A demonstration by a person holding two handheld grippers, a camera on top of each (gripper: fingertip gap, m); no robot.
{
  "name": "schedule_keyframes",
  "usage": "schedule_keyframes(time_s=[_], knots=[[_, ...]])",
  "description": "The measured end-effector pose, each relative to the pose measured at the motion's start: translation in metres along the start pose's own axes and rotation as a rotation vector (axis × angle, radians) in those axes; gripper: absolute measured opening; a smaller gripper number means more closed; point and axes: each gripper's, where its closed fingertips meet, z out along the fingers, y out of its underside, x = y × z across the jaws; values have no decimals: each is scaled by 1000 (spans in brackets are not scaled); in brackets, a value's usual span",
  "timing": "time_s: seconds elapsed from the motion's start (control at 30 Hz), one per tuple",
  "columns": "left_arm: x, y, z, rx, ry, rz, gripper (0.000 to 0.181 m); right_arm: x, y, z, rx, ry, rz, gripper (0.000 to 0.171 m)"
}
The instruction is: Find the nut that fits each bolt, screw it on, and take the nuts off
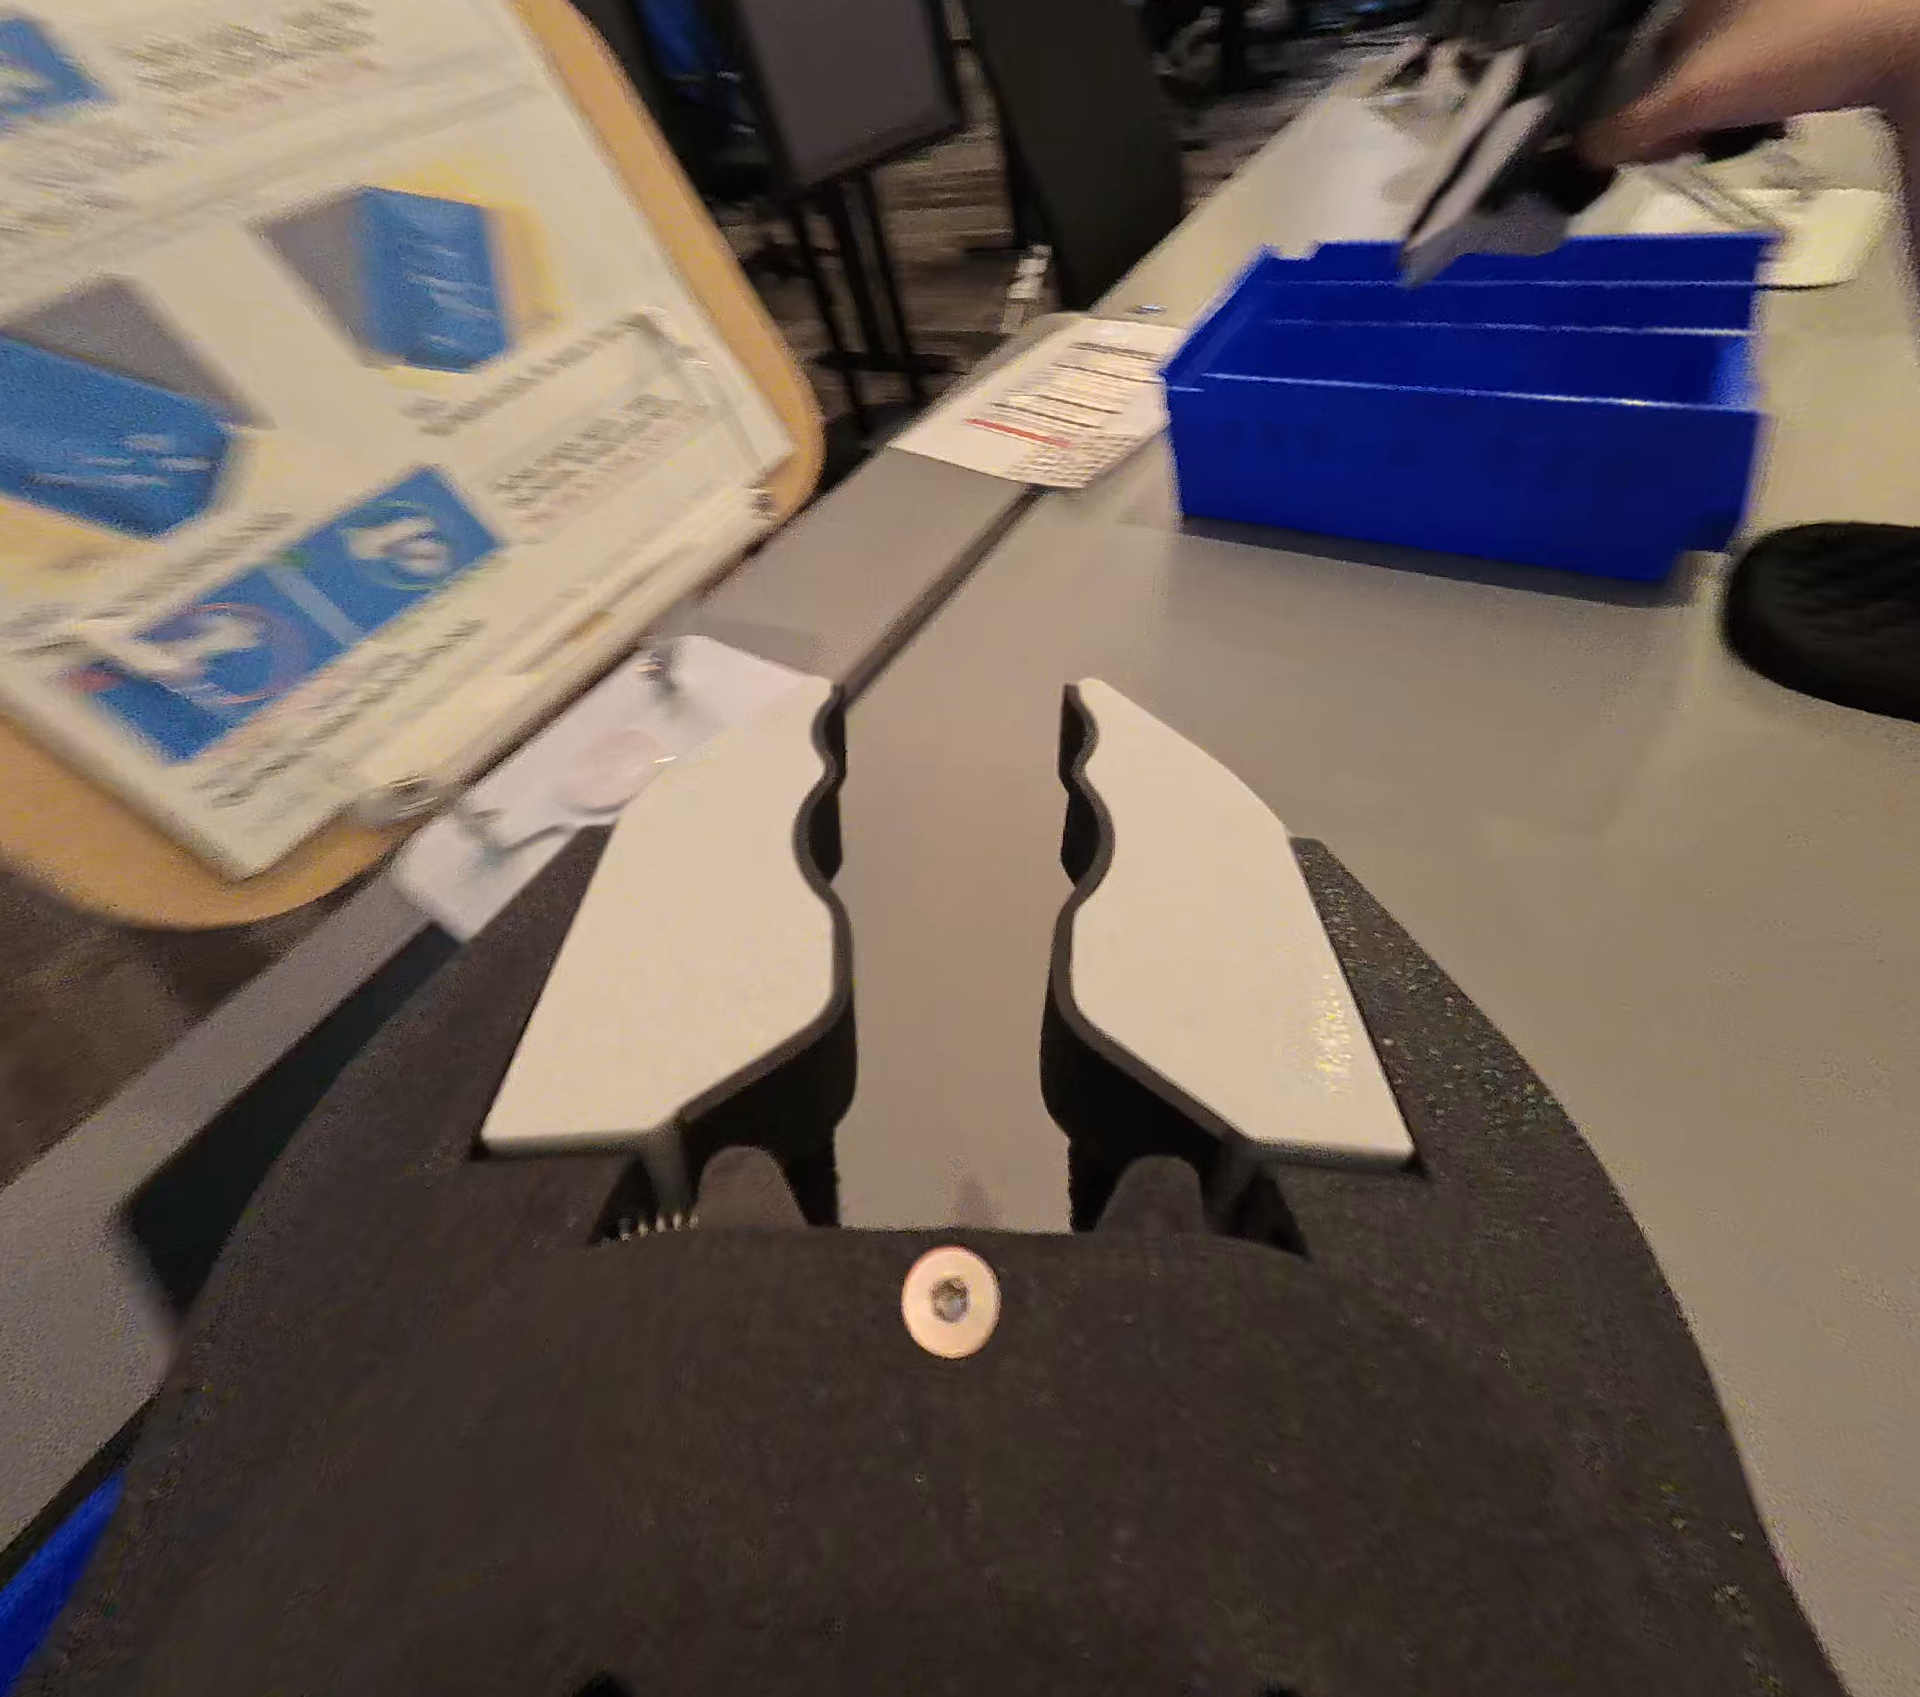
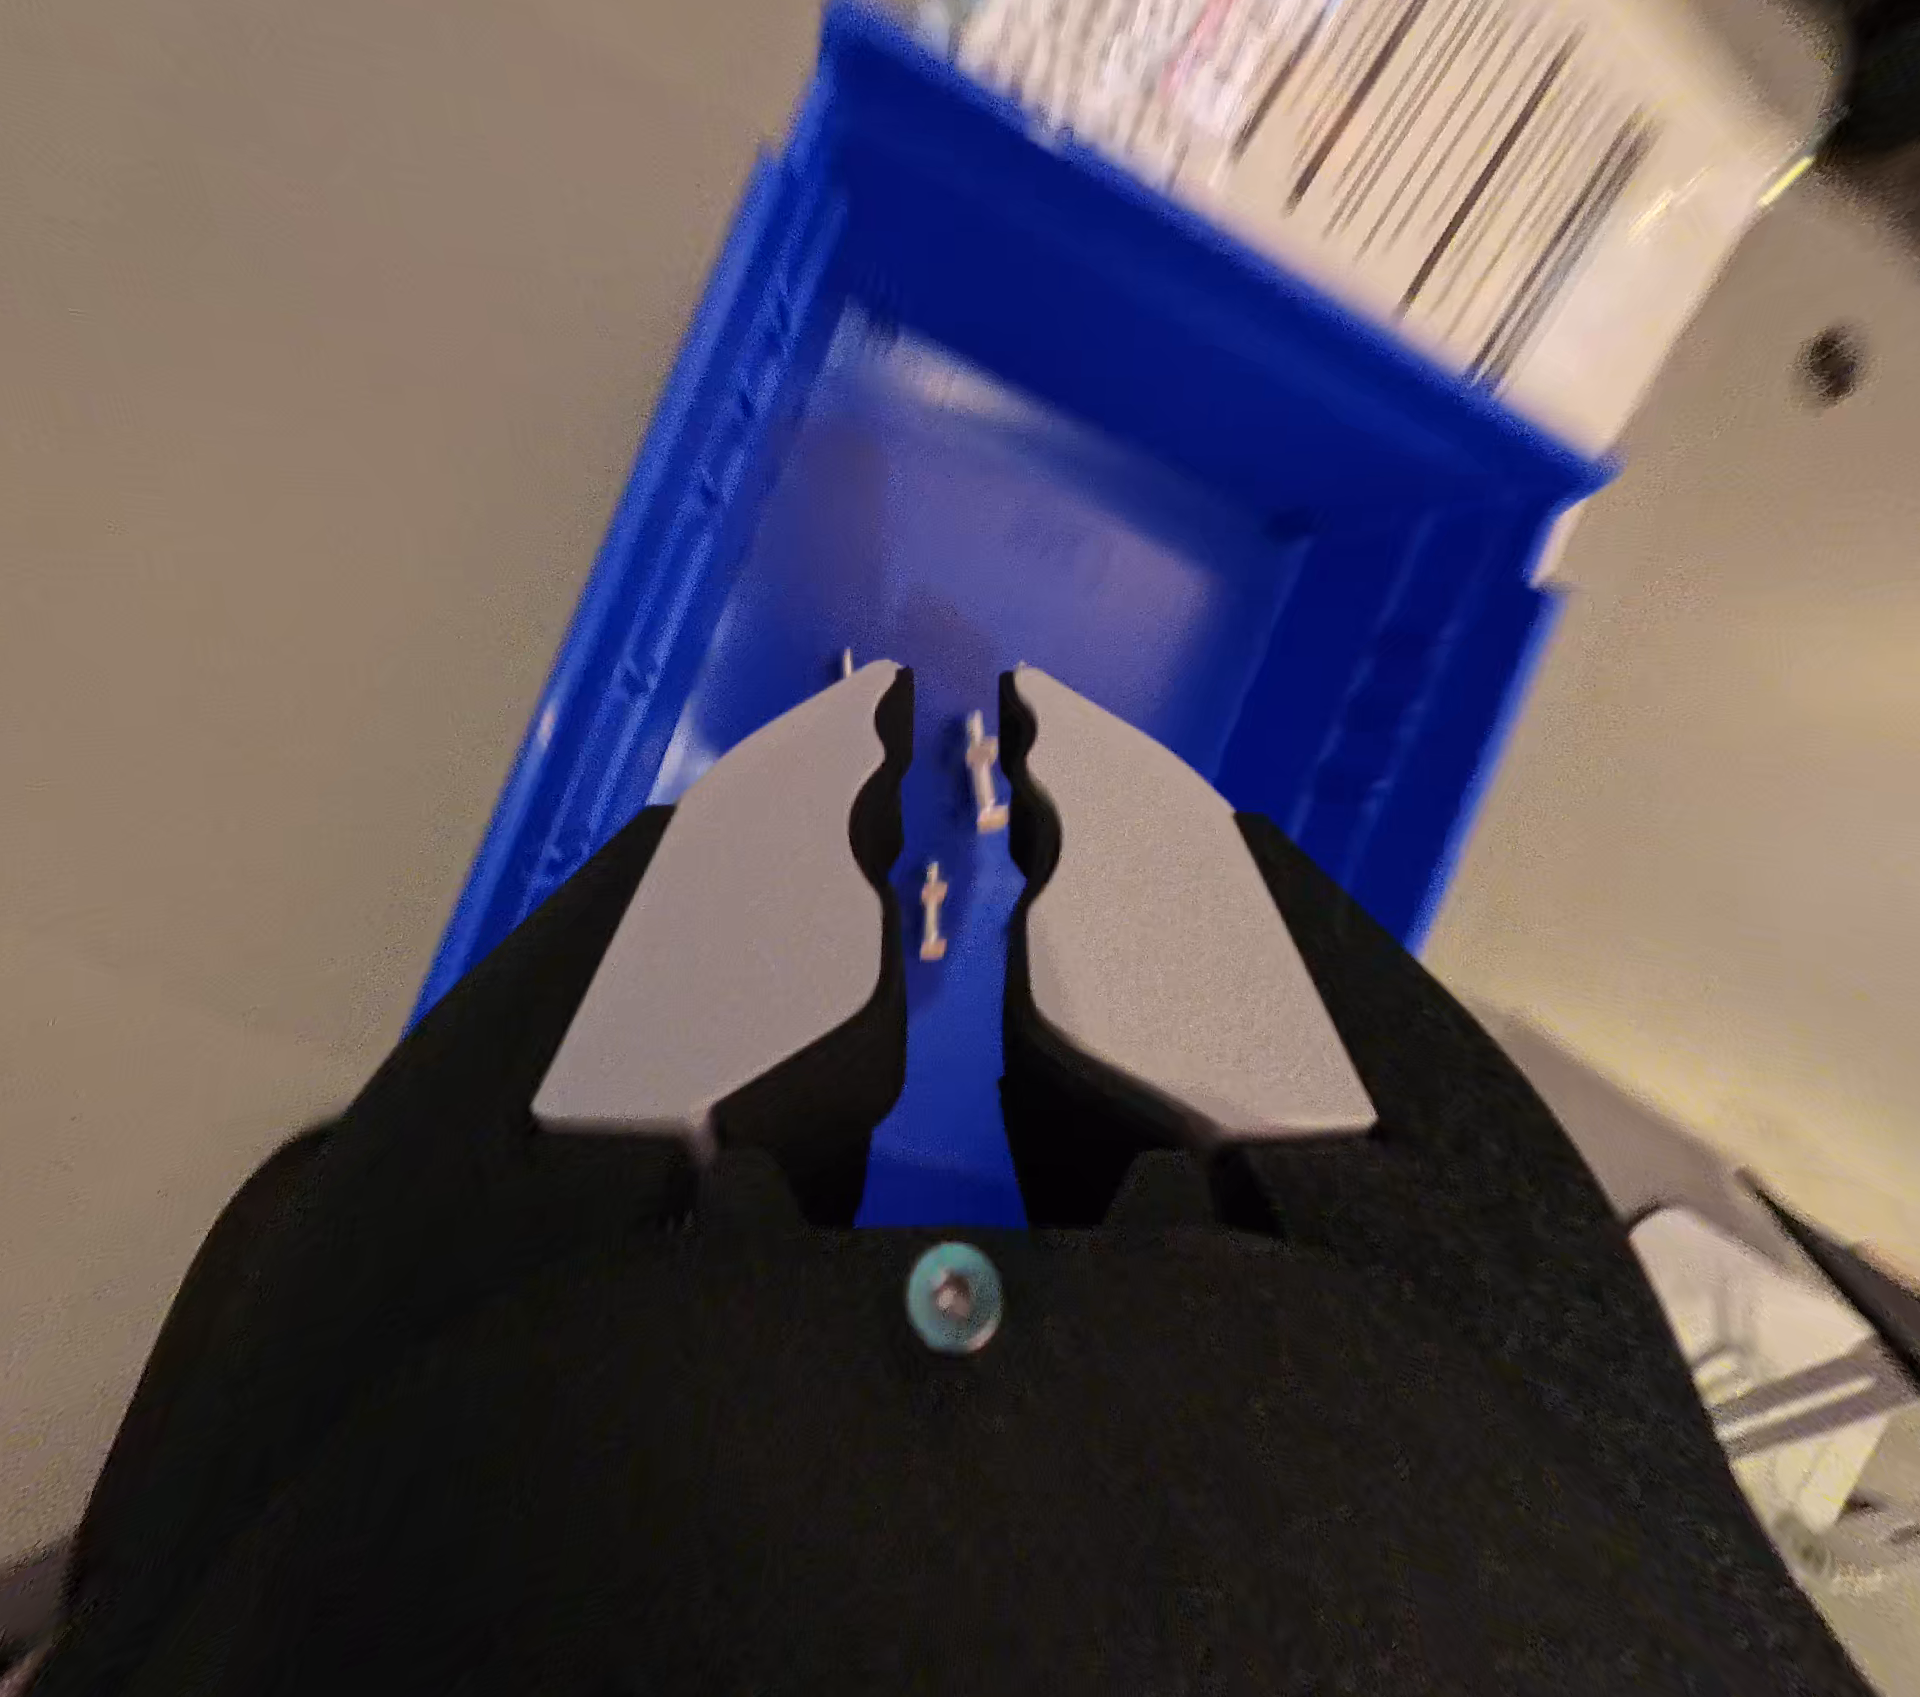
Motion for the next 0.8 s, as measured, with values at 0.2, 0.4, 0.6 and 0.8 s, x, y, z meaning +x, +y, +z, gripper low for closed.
schedule_keyframes(time_s=[0.2, 0.4, 0.6, 0.8], knots=[[-55, -23, -67, 58, -177, -148, 34, -15, -89, -72, 511, 195, -115, 20], [-92, -28, -116, 136, -308, -185, 32, -43, -132, -107, 858, 358, -172, 47], [-110, -11, -137, -2, -467, -116, 35, -46, -138, -102, 847, 523, -135, 55], [-116, 5, -150, -135, -576, -61, 32, -59, -143, -105, 880, 517, -135, 54]])
